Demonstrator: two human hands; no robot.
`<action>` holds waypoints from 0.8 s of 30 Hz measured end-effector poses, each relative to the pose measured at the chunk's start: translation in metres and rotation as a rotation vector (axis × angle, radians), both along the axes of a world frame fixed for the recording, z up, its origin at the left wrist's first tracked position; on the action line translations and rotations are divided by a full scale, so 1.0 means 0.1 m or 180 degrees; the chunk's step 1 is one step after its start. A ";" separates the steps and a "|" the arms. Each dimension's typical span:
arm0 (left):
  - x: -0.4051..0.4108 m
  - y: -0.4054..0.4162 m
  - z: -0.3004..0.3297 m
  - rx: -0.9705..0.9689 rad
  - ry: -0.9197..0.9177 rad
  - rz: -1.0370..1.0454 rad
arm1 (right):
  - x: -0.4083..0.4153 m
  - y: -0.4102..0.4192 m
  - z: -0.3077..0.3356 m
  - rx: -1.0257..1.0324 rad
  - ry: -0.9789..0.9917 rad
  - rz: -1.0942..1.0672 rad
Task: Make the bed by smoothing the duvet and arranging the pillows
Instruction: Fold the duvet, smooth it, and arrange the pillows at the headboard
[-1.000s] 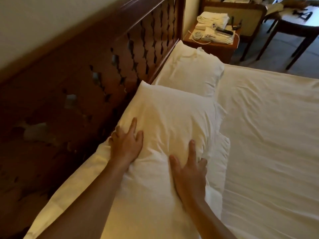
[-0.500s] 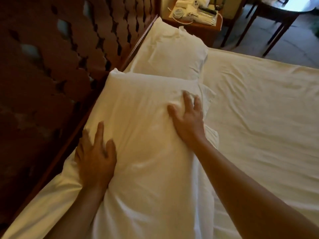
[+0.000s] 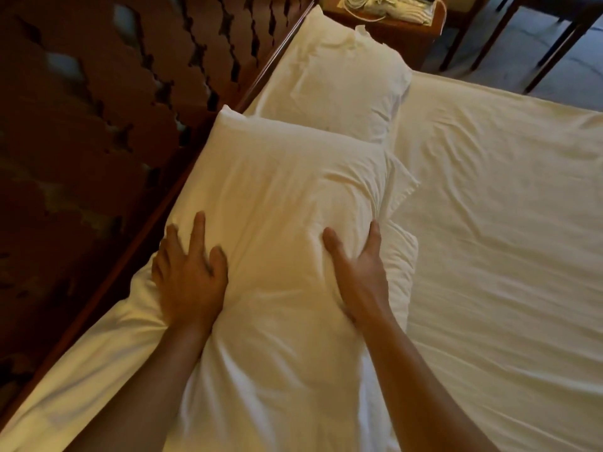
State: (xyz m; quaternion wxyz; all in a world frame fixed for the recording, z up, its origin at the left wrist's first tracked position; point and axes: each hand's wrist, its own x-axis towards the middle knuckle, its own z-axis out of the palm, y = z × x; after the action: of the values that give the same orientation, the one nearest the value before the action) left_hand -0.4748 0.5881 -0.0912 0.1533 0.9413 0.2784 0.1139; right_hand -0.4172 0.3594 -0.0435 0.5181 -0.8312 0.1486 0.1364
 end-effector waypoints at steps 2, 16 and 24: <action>0.00 -0.01 0.02 0.0045 0.0014 0.0008 | -0.28 0.02 0.04 0.0182 0.0153 -0.0058; -0.77 -0.39 0.35 -0.0359 -0.0032 0.0183 | -1.87 -0.13 0.04 0.0650 0.0255 0.0206; -1.65 -1.10 0.58 -0.0325 -0.0151 0.0106 | -2.75 -0.37 0.03 0.0735 0.0384 0.0818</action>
State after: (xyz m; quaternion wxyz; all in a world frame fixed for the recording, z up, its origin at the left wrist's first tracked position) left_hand -0.6396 0.4779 -0.0331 0.2057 0.9245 0.2958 0.1244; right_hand -0.6923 0.3221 -0.0401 0.5785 -0.7687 0.0554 0.2672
